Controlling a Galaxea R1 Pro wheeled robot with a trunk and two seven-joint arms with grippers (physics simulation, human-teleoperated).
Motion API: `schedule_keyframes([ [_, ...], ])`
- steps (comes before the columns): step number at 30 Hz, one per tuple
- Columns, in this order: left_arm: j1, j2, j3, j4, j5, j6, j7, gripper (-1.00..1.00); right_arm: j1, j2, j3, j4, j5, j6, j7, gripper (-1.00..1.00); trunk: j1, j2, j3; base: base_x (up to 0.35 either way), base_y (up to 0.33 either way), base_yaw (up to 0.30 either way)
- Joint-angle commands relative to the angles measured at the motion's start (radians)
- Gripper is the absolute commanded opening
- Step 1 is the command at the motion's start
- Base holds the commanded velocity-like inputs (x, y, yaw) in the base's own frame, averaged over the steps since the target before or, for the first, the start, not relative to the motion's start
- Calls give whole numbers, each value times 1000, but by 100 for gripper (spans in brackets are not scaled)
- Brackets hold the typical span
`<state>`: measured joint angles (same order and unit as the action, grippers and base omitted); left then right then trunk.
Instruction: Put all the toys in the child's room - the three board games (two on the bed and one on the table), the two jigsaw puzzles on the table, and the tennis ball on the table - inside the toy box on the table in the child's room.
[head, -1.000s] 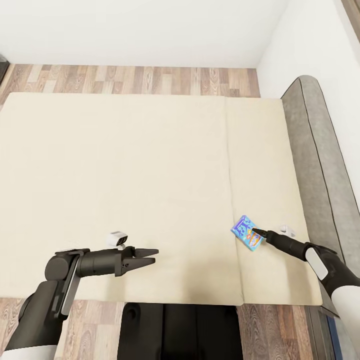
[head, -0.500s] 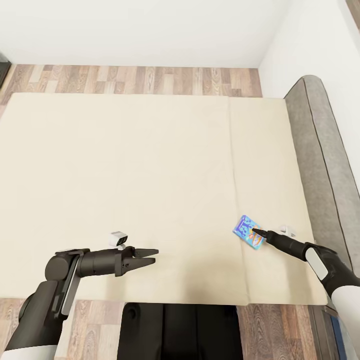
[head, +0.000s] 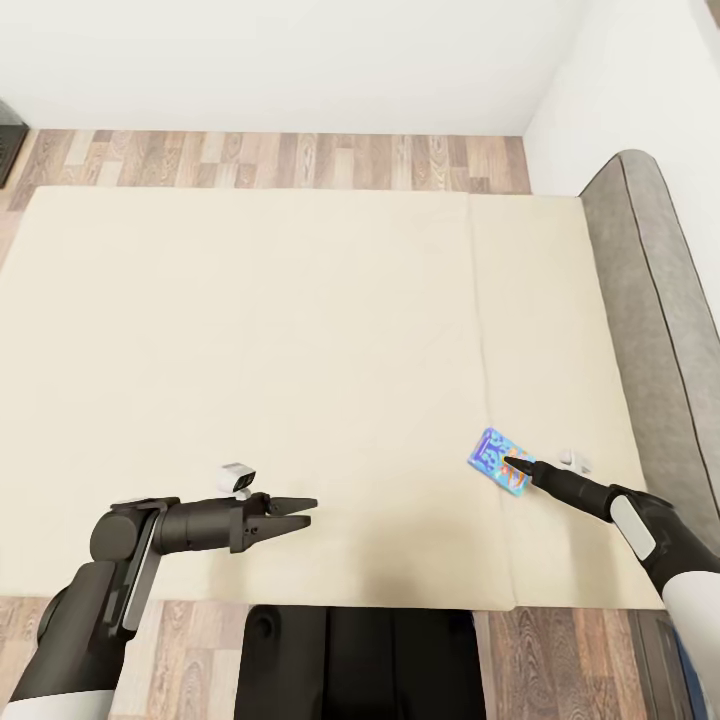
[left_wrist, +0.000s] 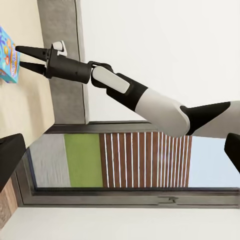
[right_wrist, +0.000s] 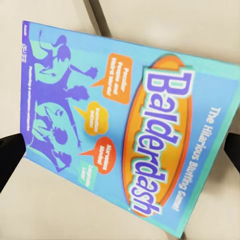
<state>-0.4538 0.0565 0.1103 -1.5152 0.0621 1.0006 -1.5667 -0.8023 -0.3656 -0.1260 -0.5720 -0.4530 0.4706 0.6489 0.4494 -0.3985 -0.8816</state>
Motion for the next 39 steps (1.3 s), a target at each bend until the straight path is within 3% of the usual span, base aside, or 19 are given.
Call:
schedule_keyframes([
  [1, 0, 0, 0, 0, -1, 11, -4, 100, 0, 0, -2, 0, -6, 8, 1, 100, 1, -1, -1, 0, 37, 0],
  [21, 0, -1, -1, 1, -2, 12, -4, 100, 0, 0, -1, 0, -6, 7, 1, 100, 1, -1, -1, 0, 87, 0],
  [39, 0, -1, -1, 3, -2, 11, -4, 100, 0, 0, 1, -1, -6, 6, 1, 100, 1, -1, -1, 0, 226, 0],
])
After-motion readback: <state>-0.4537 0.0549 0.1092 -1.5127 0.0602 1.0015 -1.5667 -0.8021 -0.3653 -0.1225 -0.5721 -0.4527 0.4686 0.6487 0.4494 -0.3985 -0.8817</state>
